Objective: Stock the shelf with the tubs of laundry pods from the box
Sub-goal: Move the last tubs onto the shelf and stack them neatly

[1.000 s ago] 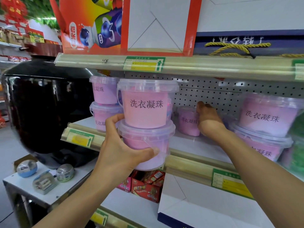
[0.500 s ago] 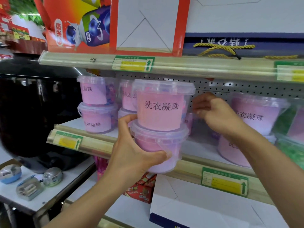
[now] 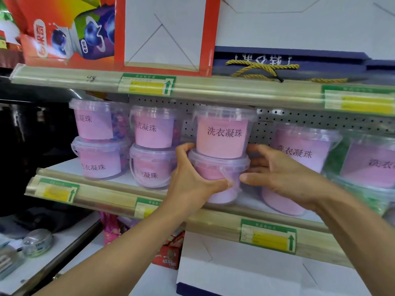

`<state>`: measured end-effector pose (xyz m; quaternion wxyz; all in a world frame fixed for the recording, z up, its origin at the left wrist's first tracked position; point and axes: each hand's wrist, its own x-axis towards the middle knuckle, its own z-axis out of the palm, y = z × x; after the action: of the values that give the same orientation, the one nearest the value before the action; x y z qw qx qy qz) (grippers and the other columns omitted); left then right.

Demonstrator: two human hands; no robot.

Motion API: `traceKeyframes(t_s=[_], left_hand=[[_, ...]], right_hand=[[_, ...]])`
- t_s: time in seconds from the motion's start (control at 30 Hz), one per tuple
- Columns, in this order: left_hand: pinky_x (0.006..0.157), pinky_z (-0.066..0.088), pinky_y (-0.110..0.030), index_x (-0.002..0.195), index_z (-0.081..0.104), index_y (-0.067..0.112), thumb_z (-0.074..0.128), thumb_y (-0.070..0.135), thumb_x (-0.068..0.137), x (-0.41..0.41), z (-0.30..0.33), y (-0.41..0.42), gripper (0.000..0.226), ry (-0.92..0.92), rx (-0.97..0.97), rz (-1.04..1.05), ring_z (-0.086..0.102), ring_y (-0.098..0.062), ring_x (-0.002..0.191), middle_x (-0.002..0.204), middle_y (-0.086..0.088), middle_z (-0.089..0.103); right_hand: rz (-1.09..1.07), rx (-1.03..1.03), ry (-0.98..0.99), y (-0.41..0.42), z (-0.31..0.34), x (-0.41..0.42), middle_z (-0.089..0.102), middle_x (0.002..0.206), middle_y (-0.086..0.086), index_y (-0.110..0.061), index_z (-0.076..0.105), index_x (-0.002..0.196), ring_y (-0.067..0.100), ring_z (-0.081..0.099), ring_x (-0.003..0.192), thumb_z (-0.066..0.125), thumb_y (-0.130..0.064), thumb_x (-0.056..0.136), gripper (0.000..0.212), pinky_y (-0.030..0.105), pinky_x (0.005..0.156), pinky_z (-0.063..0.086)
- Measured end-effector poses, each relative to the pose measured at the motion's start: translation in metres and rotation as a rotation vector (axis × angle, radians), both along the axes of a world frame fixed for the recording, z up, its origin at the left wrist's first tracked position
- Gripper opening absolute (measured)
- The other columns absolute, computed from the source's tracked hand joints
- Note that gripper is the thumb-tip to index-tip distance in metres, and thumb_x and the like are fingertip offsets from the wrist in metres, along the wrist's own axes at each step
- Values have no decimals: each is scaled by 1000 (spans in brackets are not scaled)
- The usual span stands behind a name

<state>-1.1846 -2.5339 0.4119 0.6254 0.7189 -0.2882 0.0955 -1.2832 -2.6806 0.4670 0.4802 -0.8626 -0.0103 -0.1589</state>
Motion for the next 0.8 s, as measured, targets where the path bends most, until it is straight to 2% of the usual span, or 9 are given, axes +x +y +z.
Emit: traceKeyframes(t_s=[0.07, 0.13, 0.27, 0.37, 0.47, 0.6, 0.7, 0.8], left_hand=[[76, 44, -18, 119, 28, 32, 89, 33, 45, 4, -3, -3, 95, -10, 28, -3, 54, -12, 101, 108, 16, 50], [74, 40, -13, 123, 29, 29, 90, 26, 54, 8, -5, -3, 93, -17, 43, -3, 52, -11, 102, 113, 12, 50], [84, 40, -20, 133, 26, 25, 87, 29, 60, 12, -7, -2, 95, -41, 85, -23, 52, -11, 107, 116, 11, 49], [94, 44, -28, 139, 22, 26, 86, 35, 60, 15, -9, 1, 102, -59, 138, -31, 52, -12, 114, 125, 8, 51], [100, 46, -39, 141, 16, 35, 82, 42, 57, 21, -11, 8, 108, -56, 230, -72, 53, -14, 119, 133, 8, 51], [107, 40, -42, 144, 9, 42, 74, 49, 51, 27, -12, 15, 113, -21, 247, -160, 45, -14, 130, 145, 8, 42], [109, 38, -42, 147, 4, 38, 77, 38, 61, 26, -12, 15, 113, -39, 265, -168, 43, -14, 131, 147, 8, 39], [106, 42, -42, 148, 6, 34, 78, 21, 72, 24, -13, 14, 106, -100, 284, -137, 49, -16, 126, 146, 7, 41]], right_hand=[[-36, 16, -18, 1, -7, 7, 65, 103, -5, -16, 48, 120, 5, 65, 90, 63, 3, 83, 45, 11, 76, 51], [-80, 27, -30, 2, -13, 13, 63, 101, -8, -15, 45, 124, 3, 63, 90, 62, 0, 85, 45, 12, 78, 51], [-190, -40, -43, 0, -23, 24, 61, 108, -5, -10, 39, 136, 12, 62, 99, 63, -12, 87, 54, 28, 91, 50], [-246, -72, -66, 1, -28, 29, 60, 103, -10, -13, 40, 135, 11, 61, 98, 62, -15, 88, 53, 28, 90, 48], [-273, -89, -81, 3, -30, 29, 60, 102, -12, -16, 42, 134, 12, 60, 101, 62, -16, 88, 50, 32, 94, 48], [-299, -84, -87, 4, -32, 30, 60, 103, -11, -17, 41, 134, 13, 60, 103, 61, -17, 88, 50, 37, 98, 47], [-331, -93, -85, 5, -33, 33, 62, 108, -6, -18, 41, 134, 15, 61, 103, 61, -17, 88, 51, 41, 97, 47], [-360, -113, -88, 7, -37, 31, 63, 114, -3, -18, 41, 134, 17, 61, 104, 62, -17, 86, 53, 44, 97, 47]])
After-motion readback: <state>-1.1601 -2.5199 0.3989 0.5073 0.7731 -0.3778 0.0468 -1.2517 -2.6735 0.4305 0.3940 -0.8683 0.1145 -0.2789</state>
